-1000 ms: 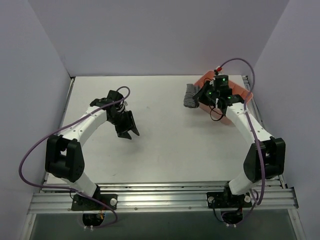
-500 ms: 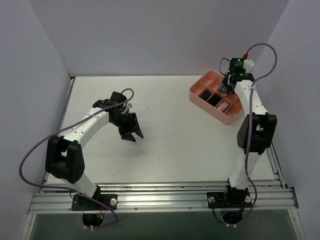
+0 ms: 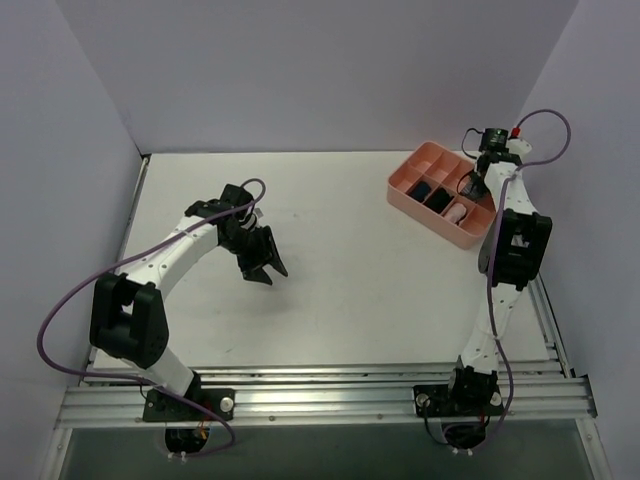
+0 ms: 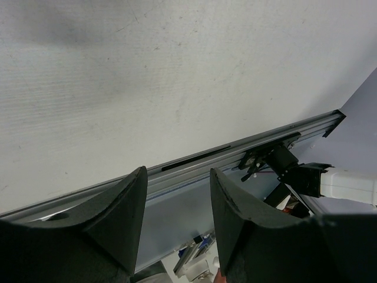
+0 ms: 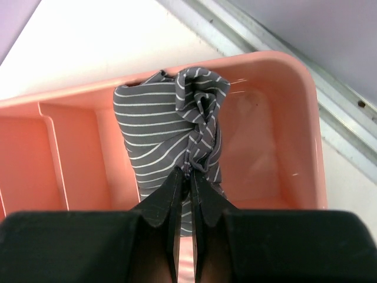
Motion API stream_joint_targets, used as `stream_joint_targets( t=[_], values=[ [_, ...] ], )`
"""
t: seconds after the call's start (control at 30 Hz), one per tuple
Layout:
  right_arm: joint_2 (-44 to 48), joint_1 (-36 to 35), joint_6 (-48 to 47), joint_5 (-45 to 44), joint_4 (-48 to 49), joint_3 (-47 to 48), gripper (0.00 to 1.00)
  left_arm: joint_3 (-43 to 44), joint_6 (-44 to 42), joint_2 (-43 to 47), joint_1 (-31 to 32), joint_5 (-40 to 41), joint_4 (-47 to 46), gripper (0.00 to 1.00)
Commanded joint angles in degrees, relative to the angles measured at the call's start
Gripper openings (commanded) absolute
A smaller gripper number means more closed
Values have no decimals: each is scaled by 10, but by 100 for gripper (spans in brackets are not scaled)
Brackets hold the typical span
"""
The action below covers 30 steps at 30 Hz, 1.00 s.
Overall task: Roll the underwear
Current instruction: Place the rolled underwear into the container
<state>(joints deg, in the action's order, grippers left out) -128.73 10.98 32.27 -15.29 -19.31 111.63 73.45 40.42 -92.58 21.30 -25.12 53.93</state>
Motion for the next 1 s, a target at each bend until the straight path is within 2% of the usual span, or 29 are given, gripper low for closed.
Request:
stream_joint_targets(
  t=[0.0, 0.53, 0.73, 0.97],
  values=[
    [-32, 10, -4, -24, -21, 54, 0, -5, 17, 11, 1, -2, -15, 54],
    [-115, 9, -5, -1, -25, 68, 0, -9, 39, 3, 1, 7, -25, 54],
    [-166, 8, -2, 4, -69, 132, 0, -10, 33, 10, 1, 19, -12, 54],
    [-135, 8, -4, 8, -57, 132, 16, 8, 31, 21, 1, 19, 1, 54]
  ],
)
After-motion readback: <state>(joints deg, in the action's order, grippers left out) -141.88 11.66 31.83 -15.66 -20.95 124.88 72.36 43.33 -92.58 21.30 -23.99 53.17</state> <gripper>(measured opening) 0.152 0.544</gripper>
